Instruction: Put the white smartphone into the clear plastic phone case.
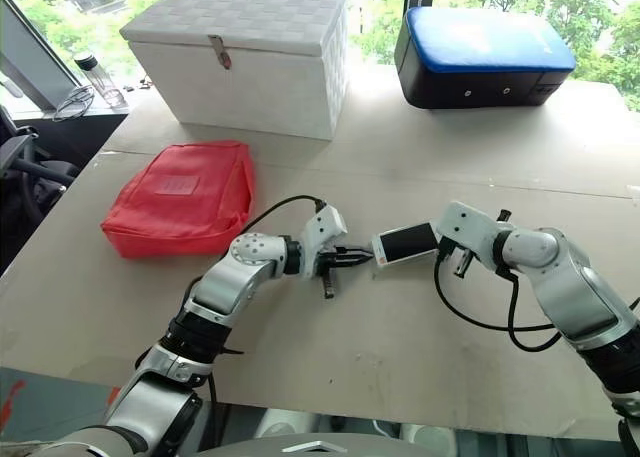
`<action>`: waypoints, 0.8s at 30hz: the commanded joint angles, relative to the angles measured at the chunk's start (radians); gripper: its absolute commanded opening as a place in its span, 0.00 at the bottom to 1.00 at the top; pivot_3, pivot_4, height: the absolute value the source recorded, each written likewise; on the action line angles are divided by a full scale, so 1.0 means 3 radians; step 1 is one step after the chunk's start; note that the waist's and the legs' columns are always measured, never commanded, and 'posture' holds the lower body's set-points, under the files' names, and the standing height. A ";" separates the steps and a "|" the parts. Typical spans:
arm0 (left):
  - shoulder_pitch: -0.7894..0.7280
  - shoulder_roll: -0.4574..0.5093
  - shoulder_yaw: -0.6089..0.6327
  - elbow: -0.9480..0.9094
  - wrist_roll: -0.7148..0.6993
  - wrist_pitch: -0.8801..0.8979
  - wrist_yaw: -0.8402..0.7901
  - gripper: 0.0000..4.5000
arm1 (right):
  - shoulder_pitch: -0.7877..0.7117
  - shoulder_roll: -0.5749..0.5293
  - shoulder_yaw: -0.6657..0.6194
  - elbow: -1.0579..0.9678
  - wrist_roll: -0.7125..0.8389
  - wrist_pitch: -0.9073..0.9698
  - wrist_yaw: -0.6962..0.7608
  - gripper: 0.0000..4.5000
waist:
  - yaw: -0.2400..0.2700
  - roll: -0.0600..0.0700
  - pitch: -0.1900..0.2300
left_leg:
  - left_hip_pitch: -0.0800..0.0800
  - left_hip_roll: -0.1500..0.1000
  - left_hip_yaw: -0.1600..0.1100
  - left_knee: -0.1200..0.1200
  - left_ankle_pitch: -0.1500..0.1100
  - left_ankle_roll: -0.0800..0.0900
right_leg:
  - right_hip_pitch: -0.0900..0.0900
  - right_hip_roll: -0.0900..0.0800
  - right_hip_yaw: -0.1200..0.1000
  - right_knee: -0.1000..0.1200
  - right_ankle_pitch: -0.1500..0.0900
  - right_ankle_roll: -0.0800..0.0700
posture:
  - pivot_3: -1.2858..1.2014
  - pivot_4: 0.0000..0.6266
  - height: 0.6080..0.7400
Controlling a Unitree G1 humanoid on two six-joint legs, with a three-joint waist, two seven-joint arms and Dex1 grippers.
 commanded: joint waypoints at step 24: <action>-0.0692 -0.0532 -0.0189 0.1176 0.0091 -0.0322 0.0021 0.02 | -0.0830 0.0530 0.0189 0.0414 0.0492 0.1220 0.0025 0.00 | -0.0011 0.0001 0.0000 | 0.0005 -0.0002 0.0002 0.0003 -0.0002 0.0006 | 0.0005 0.0001 -0.0001 0.0001 0.0009 -0.0006 | 0.52 0.24 1.00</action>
